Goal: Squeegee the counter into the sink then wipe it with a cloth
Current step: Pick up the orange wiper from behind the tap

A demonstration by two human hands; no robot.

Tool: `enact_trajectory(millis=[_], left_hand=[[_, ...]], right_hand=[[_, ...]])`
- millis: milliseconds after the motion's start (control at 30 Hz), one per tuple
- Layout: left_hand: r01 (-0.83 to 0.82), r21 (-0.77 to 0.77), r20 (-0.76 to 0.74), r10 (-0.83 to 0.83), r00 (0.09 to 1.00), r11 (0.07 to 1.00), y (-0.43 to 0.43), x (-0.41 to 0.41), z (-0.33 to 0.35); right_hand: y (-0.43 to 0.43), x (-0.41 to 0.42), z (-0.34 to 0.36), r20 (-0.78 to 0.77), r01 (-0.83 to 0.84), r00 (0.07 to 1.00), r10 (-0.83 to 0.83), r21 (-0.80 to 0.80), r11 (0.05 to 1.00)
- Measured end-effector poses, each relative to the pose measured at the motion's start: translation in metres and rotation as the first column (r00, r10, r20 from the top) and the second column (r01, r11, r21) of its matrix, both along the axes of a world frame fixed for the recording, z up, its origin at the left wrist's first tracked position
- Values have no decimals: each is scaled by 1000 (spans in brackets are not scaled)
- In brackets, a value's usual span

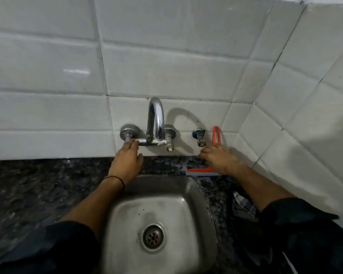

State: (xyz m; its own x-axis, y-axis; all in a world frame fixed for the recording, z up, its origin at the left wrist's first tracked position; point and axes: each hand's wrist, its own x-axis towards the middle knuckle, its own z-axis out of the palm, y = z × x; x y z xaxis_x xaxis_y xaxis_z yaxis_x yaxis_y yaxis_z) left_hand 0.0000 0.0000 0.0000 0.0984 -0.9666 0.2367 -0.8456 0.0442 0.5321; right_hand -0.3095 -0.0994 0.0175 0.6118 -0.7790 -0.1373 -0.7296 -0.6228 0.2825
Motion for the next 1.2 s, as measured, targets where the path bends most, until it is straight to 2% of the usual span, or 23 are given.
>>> enact_trajectory(millis=[100, 233, 333, 400, 500, 533, 600, 667, 733, 867, 1000, 1200], left_hand=[[-64, -48, 8, 64, 998, 997, -4, -2, -13], [-87, -47, 98, 91, 991, 995, -7, 2, -16], [-114, -39, 154, 119, 981, 993, -11, 2, -18], [-126, -35, 168, 130, 977, 991, -11, 0, -19], [-127, -30, 119, 129, 984, 991, -8, -3, -14], [-124, -39, 58, 126, 990, 992, -9, -1, -15], [-88, 10, -184, 89, 979, 996, -5, 4, -10], [62, 85, -467, -15, 884, 994, 2, 15, -5], [103, 53, -570, -55, 820, 993, 17, 29, -5], [-168, -15, -554, 132, 822, 986, 72, 71, -23], [-373, 80, -517, 358, 777, 924, 149, 131, -49], [-676, 193, -367, 691, 623, 712, 259, 236, -63]], right_hand=[[-23, -11, -21, -184, -35, 983, 22, -64, 997], [-47, -24, -36, -407, 18, 911, -68, -124, 992], [-54, -24, -40, -470, -12, 881, -63, -155, 988], [-56, -21, -39, -452, -61, 892, -26, -178, 982], [-44, -14, -22, -448, -61, 894, -9, -141, 988], [-35, -10, -13, -429, -60, 904, 0, -126, 990], [-15, -1, 5, -364, -66, 931, 38, -64, 996], [7, 10, 16, -287, -150, 947, 148, 18, 989], [29, 25, 17, -194, -228, 949, 249, 126, 966], [69, 73, -9, 5, -365, 926, 377, 258, 894], [95, 144, -36, 151, -453, 892, 427, 316, 834], [122, 286, -45, 320, -583, 804, 501, 258, 770]])
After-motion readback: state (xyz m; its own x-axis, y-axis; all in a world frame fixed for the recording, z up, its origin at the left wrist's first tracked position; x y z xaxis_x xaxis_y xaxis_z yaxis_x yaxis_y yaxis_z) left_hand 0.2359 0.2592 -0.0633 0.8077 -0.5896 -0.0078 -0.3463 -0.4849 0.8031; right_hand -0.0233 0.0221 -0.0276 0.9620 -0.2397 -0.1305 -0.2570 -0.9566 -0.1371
